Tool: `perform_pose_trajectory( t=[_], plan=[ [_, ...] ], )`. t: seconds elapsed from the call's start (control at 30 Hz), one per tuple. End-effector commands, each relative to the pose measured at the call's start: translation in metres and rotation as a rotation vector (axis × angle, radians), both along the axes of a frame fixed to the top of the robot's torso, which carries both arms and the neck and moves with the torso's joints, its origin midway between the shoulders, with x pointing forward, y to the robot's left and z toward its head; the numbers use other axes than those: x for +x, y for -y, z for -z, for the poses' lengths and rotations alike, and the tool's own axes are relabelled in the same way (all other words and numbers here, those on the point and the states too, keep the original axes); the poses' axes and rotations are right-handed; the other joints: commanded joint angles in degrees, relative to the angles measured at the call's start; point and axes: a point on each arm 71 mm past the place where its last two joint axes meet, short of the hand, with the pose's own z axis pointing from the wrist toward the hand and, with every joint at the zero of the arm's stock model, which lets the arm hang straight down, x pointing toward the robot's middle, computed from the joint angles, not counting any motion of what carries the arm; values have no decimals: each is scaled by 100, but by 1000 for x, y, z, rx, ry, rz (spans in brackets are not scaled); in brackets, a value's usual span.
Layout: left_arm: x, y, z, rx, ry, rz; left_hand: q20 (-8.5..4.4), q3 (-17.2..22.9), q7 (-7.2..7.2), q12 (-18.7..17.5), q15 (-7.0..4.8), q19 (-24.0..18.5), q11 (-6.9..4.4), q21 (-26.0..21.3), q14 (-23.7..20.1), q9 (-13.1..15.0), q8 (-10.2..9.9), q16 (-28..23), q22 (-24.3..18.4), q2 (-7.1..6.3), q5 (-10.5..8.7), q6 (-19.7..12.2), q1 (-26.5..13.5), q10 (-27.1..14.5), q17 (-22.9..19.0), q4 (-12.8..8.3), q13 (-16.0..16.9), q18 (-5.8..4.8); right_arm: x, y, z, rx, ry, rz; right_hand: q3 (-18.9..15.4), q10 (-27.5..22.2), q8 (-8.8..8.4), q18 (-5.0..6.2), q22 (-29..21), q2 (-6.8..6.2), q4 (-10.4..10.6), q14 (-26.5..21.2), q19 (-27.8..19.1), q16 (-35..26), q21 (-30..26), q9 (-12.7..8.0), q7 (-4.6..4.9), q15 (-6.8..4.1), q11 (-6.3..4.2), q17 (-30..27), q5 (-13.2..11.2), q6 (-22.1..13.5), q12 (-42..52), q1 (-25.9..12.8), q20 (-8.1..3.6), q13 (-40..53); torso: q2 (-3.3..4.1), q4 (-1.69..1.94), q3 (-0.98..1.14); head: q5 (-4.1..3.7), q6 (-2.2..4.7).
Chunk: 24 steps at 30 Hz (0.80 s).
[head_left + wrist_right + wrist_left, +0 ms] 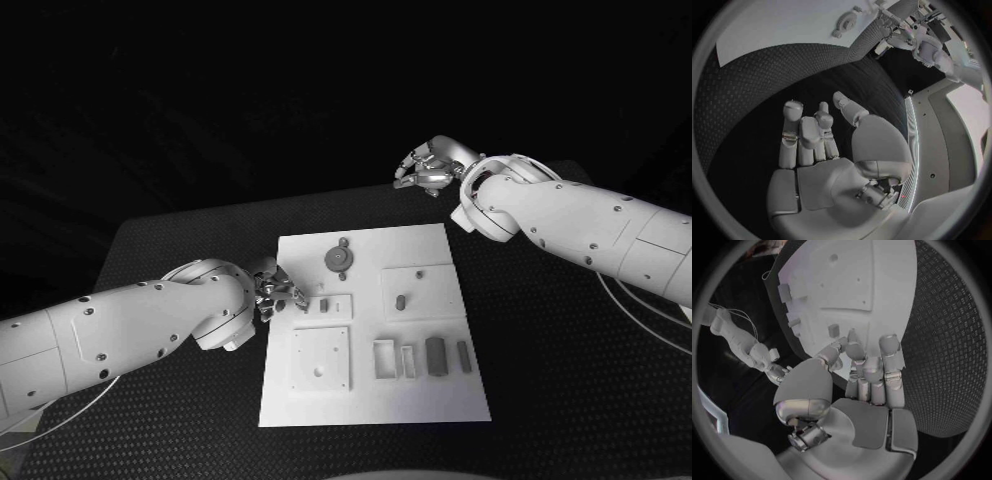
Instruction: Assemble the parts on the task board
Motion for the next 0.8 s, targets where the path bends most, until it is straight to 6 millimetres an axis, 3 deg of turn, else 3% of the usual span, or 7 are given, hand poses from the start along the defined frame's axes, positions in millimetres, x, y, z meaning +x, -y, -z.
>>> perform_pose_trajectory(
  t=[0.03,0.63,0.8],
  plan=[
    [-1,2,1,18,-6,18,7,31,-8,4,-160,35,2,20,76,1643,748,20,103,32,16,483,-20,33,9,-4,-7,89,0,-1,0,1,-3,-13,-2,-13,-16,155,105,6,24,-11,-14,-17,-38,8,50,-20,-6,10,-18,23,-3,-37,-43,-7,0,117,-2,-5,-8],
    [-2,4,4,41,-13,37,8,-6,-5,-14,-160,26,5,10,60,1726,679,8,99,-160,-42,482,-195,26,22,154,-9,86,-1,-1,0,-1,-8,-15,-2,-13,-16,155,105,6,25,-11,-14,-19,-39,10,51,-20,-6,10,-19,24,-4,-40,-43,-8,3,114,-1,-4,-14],
    [-2,5,4,45,-10,42,3,-7,-2,-19,-158,25,8,5,59,1745,625,5,98,-263,-249,491,-248,28,29,257,-6,89,-1,-1,0,-1,-8,-16,-3,-13,-16,155,105,5,26,-11,-14,-19,-40,11,51,-20,-6,10,-19,24,-4,-42,-43,-8,0,117,0,-6,-19]
  ],
)
